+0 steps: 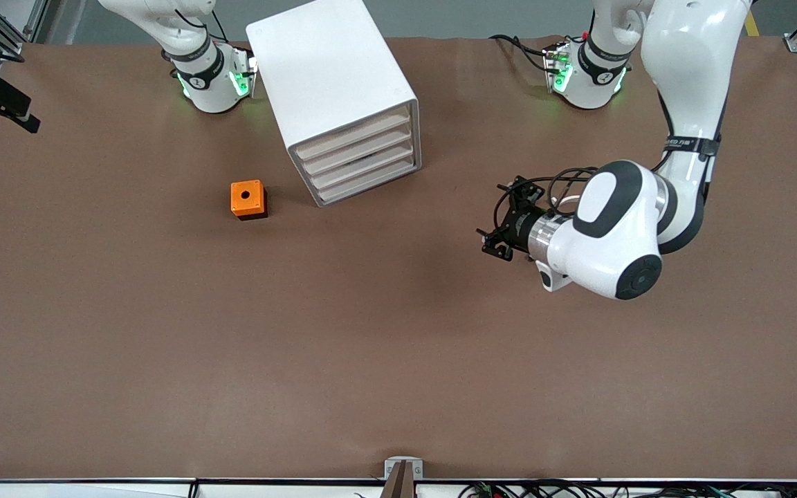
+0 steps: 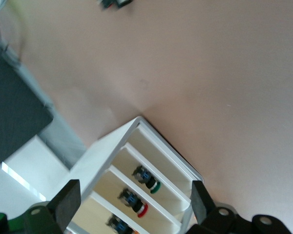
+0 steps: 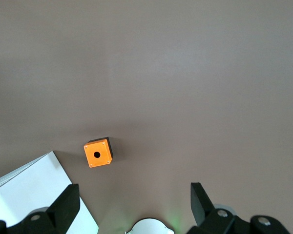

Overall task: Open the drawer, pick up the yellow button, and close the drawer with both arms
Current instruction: 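Reach the left gripper toward the drawer front of the white cabinet, then close the left gripper on the drawer handle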

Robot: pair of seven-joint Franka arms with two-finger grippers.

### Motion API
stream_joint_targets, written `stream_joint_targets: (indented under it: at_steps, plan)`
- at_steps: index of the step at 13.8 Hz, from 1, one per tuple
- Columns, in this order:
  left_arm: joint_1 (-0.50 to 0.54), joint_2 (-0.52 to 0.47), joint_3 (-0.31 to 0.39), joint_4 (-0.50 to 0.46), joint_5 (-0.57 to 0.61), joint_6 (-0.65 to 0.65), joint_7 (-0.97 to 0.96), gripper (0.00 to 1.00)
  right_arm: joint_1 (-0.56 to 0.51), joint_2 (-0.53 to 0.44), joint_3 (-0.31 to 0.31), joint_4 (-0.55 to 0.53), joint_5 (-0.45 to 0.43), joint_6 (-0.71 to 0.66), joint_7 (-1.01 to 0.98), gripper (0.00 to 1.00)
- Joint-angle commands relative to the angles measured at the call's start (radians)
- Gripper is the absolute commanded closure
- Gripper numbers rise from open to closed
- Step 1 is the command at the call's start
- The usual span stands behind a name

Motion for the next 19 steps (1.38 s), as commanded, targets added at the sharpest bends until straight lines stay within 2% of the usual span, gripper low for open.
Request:
stream_joint_targets:
  at_steps: [1, 6, 10, 15, 16, 17, 19]
  plan:
    - [-0.001, 0.08, -0.019, 0.036, -0.086, -0.055, -0.179, 0.0, -0.015, -0.018, 0.007, -0.017, 0.01, 0.0, 0.013, 0.0]
    - [-0.024, 0.156, -0.03, 0.034, -0.279, -0.147, -0.477, 0.0, -0.015, -0.018, 0.006, -0.018, 0.01, 0.0, 0.013, 0.0]
    - [-0.096, 0.177, -0.04, 0.038, -0.324, -0.213, -0.618, 0.0, -0.017, -0.018, 0.006, -0.018, 0.01, 0.0, 0.013, 0.0]
    - [-0.168, 0.211, -0.042, 0.033, -0.309, -0.268, -0.642, 0.0, -0.017, -0.018, 0.004, -0.018, 0.01, 0.0, 0.013, 0.0]
    - [-0.175, 0.225, -0.042, 0.033, -0.312, -0.271, -0.643, 0.05, -0.017, -0.018, 0.004, -0.018, 0.01, -0.002, 0.013, 0.0]
    - [-0.176, 0.231, -0.042, 0.033, -0.318, -0.27, -0.643, 0.22, -0.026, -0.018, 0.004, -0.018, 0.01, -0.003, 0.013, 0.0]
    - [-0.193, 0.246, -0.042, 0.048, -0.324, -0.267, -0.639, 0.39, -0.03, -0.018, 0.004, -0.018, 0.01, -0.003, 0.013, 0.0]
